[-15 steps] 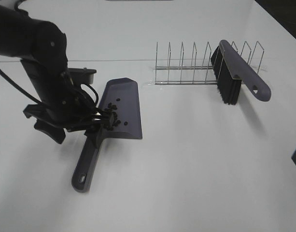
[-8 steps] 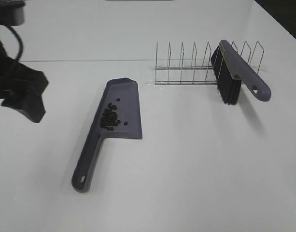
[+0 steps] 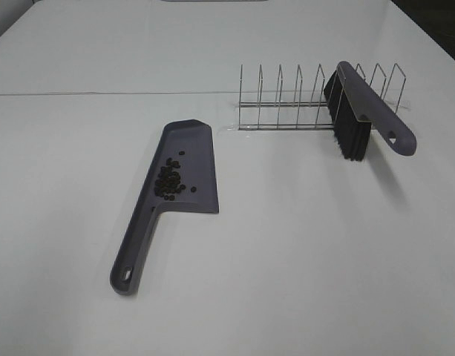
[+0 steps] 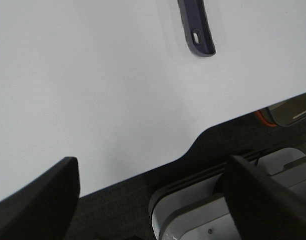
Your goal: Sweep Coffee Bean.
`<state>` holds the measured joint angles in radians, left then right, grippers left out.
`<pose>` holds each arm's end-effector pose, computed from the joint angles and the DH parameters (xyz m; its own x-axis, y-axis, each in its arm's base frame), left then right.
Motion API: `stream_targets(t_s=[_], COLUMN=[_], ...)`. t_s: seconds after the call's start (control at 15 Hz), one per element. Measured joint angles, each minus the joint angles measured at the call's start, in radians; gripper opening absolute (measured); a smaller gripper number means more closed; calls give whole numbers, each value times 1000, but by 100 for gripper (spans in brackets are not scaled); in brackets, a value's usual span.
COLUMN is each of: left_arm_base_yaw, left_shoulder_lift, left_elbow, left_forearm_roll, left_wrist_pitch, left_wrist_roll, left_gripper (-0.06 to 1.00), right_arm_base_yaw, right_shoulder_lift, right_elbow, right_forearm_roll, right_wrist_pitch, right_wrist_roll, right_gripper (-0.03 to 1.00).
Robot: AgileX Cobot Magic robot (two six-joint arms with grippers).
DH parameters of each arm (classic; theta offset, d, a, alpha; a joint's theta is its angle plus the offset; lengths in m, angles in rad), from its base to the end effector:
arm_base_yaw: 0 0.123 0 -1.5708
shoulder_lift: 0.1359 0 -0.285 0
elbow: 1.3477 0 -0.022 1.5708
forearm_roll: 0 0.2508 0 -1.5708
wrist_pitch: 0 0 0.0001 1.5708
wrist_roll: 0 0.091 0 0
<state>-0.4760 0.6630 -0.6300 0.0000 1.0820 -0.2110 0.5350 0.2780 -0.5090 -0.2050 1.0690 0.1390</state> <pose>0.0866 -0.0446 0.2848 -0.8401 0.1975 -0.5052 0.2887 0.9513 -0.1082 0.0395 0.0045 0.2764 -0.5961 -0.3083 -0.7414 -0.3653 0.9264 -0.0915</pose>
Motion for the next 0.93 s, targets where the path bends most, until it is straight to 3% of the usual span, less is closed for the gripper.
stream_targets(t_s=[0.33,0.4,0.93], left_arm_base_yaw=[0,0,0], left_shoulder_lift=[-312,-365,-367], left_elbow=[114,117,120], left_forearm_roll=[-43,-99,-147], left_wrist_pitch=[-35,-35,-35], left_wrist_roll=[155,234,334], left_gripper=[75,75,75], right_arm_base_yaw=[0,0,0], right_shoulder_lift=[-7,-7,-7], right_elbow=[6,6,6], right_forearm_roll=[4,9,11], right_wrist_pitch=[-2,-2,-2], right_wrist_roll=[-47,-47,-47], right_gripper=[75,75,75])
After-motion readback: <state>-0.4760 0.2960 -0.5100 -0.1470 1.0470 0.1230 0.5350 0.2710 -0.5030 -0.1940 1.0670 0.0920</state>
